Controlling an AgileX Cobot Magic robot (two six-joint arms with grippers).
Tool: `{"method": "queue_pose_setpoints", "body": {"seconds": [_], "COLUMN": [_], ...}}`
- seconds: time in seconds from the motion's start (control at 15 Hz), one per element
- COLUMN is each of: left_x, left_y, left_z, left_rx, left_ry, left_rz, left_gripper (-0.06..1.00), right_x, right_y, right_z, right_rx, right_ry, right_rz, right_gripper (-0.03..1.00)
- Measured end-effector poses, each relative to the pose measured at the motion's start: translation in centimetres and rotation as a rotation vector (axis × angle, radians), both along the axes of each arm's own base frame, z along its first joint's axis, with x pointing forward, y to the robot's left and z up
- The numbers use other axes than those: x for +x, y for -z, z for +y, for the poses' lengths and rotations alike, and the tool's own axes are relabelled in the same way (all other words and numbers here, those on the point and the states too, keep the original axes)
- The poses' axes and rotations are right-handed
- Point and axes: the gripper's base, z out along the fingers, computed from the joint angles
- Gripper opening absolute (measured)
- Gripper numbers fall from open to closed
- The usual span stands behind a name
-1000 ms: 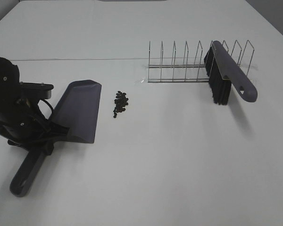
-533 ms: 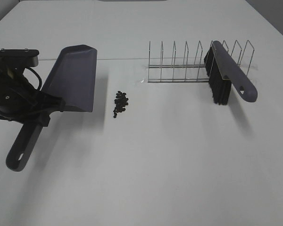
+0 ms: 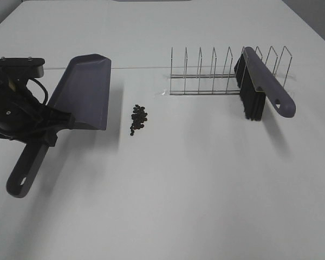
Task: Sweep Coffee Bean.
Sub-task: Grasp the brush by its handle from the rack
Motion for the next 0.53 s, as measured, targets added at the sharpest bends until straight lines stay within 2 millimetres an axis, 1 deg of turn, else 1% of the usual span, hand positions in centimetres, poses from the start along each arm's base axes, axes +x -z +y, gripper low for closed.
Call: {"method": "queue_pose_setpoints", "body": {"seconds": [0.13, 0.2, 0.27, 0.33, 0.4, 0.53], "left_x": [0.0, 0.0, 0.0, 0.0, 0.0, 0.0], "left_y": [0.0, 0.0, 0.0, 0.0, 0.0, 0.0], "left_z": [0.0, 0.0, 0.0, 0.0, 0.0, 0.0], "left_rx": [0.000, 0.000, 0.000, 0.000, 0.000, 0.000], "left_ry": [0.000, 0.000, 0.000, 0.000, 0.000, 0.000], "left_rz": [-0.001, -0.001, -0.001, -0.001, -0.001, -0.001], "left_gripper": [0.36, 0.36, 0.36, 0.36, 0.36, 0.36], "right_x": [6.2, 9.0, 10.6, 13.1, 18.1, 22.2], "right_y": [-0.9, -0.7, -0.6, -0.3, 0.9, 2.9], "right_z": [0.0, 0.1, 0.2, 0.5, 0.9, 1.8], "right_rx": [-0.017, -0.013, -0.006, 0.011, 0.045, 0.039], "right_ry": [-0.045, -0.079, -0.097, -0.143, -0.222, -0.278], "right_rz": [0.144, 0.225, 0.260, 0.334, 0.460, 0.563], "right_gripper": [0.66, 0.66, 0.66, 0.66, 0.66, 0.66]}}
